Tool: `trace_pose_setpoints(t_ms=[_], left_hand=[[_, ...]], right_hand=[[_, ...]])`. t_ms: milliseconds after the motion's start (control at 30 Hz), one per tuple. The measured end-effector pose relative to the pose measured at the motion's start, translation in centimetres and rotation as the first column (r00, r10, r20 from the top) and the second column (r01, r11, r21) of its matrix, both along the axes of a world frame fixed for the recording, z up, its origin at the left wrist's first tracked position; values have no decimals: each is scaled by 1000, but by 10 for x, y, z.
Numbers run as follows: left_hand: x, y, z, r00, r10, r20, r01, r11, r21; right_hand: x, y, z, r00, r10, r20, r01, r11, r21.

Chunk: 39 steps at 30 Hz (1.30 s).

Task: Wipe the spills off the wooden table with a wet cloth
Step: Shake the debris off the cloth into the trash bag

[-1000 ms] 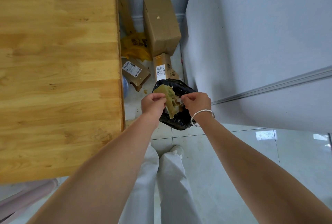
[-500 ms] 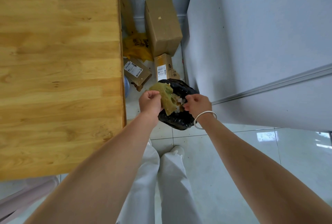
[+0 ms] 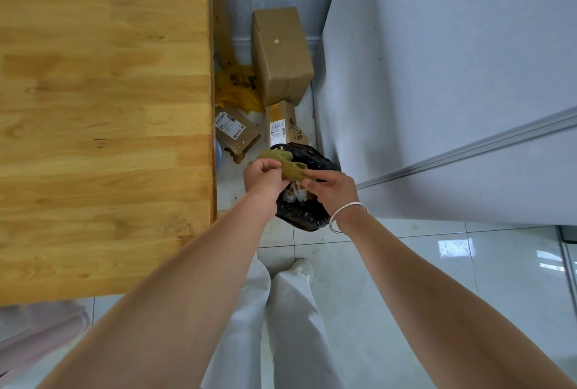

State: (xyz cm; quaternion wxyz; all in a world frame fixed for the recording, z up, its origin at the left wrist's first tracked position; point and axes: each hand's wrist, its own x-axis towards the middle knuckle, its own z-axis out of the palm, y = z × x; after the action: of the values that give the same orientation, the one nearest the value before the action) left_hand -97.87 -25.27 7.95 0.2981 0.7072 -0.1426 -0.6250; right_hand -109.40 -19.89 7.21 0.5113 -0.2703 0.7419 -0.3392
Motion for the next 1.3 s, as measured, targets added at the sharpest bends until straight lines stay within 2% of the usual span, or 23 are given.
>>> trace_pose_setpoints(t_ms=[67, 200, 433, 567, 667, 767, 833, 967, 1067, 1200, 1300], left_hand=[[0, 1, 2, 1000, 10, 4, -10, 1000, 16], [3, 2, 6, 999, 45, -8, -45, 999, 24], [1, 3, 10, 999, 31, -25, -30, 999, 15], [8, 5, 6, 1000, 14, -18, -14, 999, 34], [15, 6, 5, 997, -81, 8, 80, 996, 40], [15, 7, 7, 984, -167, 64, 165, 985, 43], [13, 8, 8, 975, -200, 93, 196, 979, 50], [12, 7, 9, 961, -257, 105, 251, 966, 67], [14, 5, 12, 951, -289, 111, 280, 956, 86], [14, 3, 22, 943, -325, 69, 316, 941, 118], [13, 0, 24, 944, -325, 59, 316, 940, 130]], right_hand=[[2, -3, 2, 995, 69, -72, -73, 996, -53], [4, -5, 4, 995, 67, -76, -72, 996, -59], [-1, -1, -1, 995, -67, -74, 70, 997, 32], [-10, -1, -7, 957, -251, -148, 266, 960, 92], [-18, -8, -3, 968, -160, -193, 186, 975, 124], [-25, -14, -3, 956, -92, -279, 121, 989, 86], [-26, -16, -2, 946, -13, -324, 57, 990, 127], [-22, -18, -2, 964, 66, -259, -17, 982, 186], [-16, -18, -6, 989, 82, -123, -55, 975, 215], [-9, -18, -5, 996, 12, 88, -27, 984, 178], [-8, -20, -10, 999, -48, -7, 48, 989, 140]])
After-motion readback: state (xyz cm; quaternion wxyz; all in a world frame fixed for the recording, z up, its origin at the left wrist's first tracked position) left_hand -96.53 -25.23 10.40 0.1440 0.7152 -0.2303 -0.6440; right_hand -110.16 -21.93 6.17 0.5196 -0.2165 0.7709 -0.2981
